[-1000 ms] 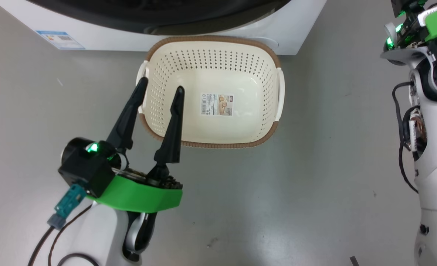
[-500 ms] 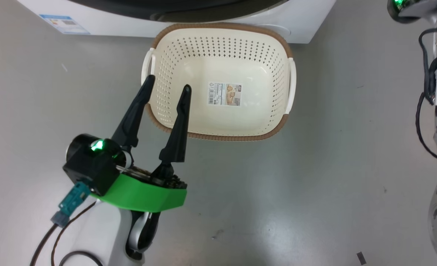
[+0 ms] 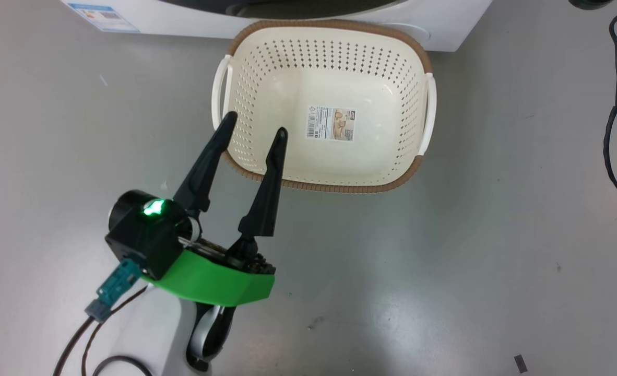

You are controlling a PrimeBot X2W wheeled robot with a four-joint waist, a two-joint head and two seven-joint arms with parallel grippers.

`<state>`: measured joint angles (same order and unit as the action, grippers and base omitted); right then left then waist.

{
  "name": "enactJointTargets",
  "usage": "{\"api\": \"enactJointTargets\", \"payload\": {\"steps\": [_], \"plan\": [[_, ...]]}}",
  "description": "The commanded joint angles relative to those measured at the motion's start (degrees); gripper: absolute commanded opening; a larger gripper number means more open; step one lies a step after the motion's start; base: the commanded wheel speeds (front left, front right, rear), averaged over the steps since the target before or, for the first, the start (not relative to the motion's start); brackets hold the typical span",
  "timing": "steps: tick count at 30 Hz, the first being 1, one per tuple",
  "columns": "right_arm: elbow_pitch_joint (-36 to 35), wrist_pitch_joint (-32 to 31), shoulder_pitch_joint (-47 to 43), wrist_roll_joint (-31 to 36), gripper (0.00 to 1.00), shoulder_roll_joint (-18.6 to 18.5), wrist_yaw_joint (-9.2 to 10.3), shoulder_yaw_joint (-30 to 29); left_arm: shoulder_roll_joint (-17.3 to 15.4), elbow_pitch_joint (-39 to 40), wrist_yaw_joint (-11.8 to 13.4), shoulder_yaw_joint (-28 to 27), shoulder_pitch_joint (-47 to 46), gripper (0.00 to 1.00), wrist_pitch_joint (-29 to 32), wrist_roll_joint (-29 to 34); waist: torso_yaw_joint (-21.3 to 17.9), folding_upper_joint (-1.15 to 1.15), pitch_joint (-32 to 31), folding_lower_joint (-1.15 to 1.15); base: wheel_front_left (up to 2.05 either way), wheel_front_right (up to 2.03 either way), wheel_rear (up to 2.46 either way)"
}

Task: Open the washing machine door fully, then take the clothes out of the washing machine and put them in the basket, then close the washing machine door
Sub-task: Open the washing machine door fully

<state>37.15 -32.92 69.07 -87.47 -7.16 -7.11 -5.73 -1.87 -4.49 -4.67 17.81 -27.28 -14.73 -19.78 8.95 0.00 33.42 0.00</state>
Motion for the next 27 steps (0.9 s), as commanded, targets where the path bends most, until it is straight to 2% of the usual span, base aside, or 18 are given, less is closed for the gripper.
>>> {"api": "enactJointTargets", "payload": {"steps": [1, 13, 27], "plan": [[-0.86, -0.56, 1.8, 1.71, 0.0, 0.64, -0.37, 0.84, -1.01, 1.21, -0.77, -1.37, -0.53, 1.0, -0.27, -0.54, 0.21, 0.0, 0.39, 0.0, 0.0, 0.0, 0.0], [2.06, -1.85, 5.62, 4.41, 0.0, 1.4, -0.37, 2.09, -1.01, 1.55, -1.24, -1.67, -0.86, 1.0, -0.27, -1.5, 1.21, 0.0, 2.52, 0.0, 0.0, 0.0, 0.0], [-3.28, -6.85, 2.93, 5.97, 0.0, 2.46, -0.37, 4.43, -1.0, 0.96, -1.48, -2.29, -0.97, 1.0, -0.27, -2.51, 1.41, 0.0, 2.43, 0.0, 0.0, 0.0, 0.0]]}}
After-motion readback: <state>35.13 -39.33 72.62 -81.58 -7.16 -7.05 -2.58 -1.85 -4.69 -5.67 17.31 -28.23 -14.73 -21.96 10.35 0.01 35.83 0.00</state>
